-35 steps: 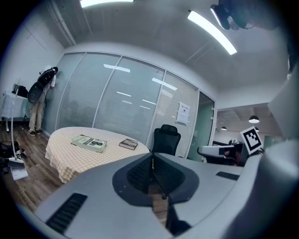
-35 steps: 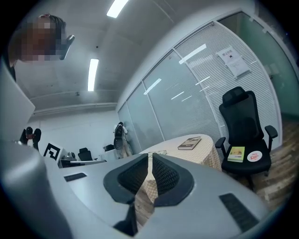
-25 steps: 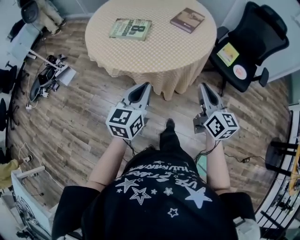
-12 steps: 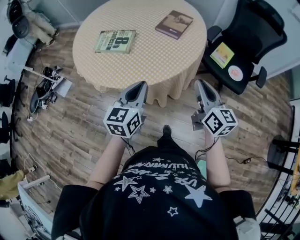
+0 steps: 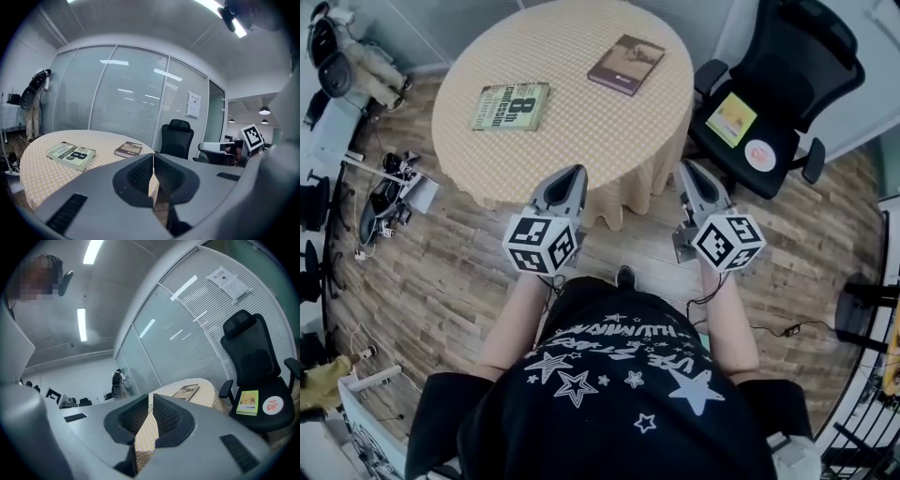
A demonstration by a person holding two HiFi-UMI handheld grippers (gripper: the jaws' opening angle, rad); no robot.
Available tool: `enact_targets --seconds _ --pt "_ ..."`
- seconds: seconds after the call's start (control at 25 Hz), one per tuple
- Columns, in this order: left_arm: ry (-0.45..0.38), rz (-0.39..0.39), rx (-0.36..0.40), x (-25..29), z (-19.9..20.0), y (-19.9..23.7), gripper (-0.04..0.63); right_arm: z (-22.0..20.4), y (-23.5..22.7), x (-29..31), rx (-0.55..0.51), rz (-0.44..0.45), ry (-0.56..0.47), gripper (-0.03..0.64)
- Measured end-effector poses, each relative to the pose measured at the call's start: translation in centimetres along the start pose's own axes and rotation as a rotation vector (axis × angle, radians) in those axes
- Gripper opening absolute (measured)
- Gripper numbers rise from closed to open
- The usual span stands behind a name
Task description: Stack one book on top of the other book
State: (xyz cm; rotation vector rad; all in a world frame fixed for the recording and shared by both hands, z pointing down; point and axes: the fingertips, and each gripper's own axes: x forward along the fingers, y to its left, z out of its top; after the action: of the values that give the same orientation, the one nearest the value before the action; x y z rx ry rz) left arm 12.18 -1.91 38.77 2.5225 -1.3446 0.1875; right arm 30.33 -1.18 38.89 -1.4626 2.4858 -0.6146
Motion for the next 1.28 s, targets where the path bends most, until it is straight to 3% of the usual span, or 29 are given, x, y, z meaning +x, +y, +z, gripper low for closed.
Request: enact_targets --seconds 0.36,1.28 --pt "0.028 -0.01 -0.023 2.5 0.0 2.0 0.012 -0.5 -1.9 2.2 0.039 -0.037 0.022 0.043" --pt "0.073 -0.145 -0.021 14.5 3.9 15.0 0.013 1.9 -6.8 16.6 0.03 -0.215 0.032 0.043"
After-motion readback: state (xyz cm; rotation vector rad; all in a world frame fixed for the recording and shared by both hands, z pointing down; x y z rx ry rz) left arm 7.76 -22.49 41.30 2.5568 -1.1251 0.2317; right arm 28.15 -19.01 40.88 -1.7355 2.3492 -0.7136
